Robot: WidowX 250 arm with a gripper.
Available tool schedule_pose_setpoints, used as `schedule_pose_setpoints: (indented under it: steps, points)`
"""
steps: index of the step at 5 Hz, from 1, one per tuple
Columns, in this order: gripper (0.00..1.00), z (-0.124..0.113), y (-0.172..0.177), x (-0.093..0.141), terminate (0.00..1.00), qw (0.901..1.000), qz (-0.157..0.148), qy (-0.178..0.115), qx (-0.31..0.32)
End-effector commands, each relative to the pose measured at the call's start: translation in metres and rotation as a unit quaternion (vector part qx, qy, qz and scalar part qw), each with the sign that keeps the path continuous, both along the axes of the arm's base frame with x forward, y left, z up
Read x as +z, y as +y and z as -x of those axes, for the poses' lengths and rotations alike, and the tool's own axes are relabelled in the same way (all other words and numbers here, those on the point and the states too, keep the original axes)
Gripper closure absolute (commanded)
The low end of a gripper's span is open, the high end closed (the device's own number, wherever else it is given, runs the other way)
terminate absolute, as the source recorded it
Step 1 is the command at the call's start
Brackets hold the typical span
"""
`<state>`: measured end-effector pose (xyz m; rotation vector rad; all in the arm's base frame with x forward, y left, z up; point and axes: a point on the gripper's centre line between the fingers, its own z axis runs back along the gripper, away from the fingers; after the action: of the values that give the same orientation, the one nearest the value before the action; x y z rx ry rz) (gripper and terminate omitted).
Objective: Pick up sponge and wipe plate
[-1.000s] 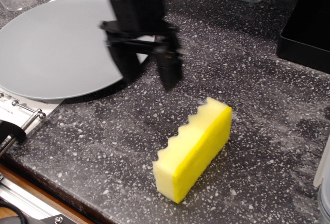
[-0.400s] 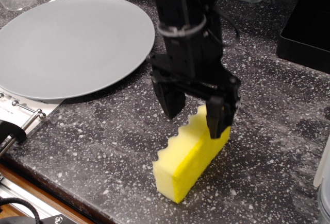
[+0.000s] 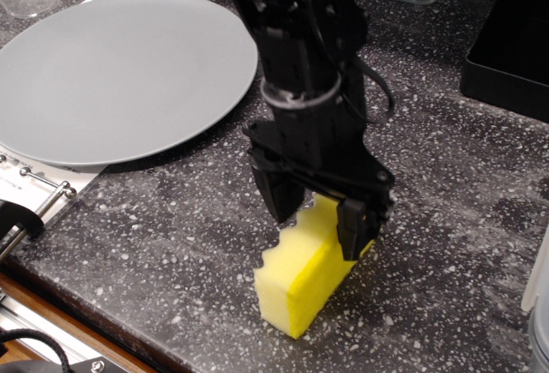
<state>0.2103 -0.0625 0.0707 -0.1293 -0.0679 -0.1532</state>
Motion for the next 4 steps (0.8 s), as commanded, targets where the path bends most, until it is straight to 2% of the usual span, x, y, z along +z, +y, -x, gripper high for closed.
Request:
schedule_pose_setpoints:
  steps: [1,2,3,4]
  points:
    - [1.00,-0.009,0.011,-0.005,0.00,0.9999,-0.003,-0.006,0.008]
    - [1.00,-0.026,0.033,0.016,0.00,0.9997,0.010,0.005,0.024]
    - [1.00,-0.043,0.064,0.033,0.00,0.9984,0.027,0.002,0.050]
    - [1.00,-0.050,0.102,0.033,0.00,0.9983,0.020,0.008,0.055]
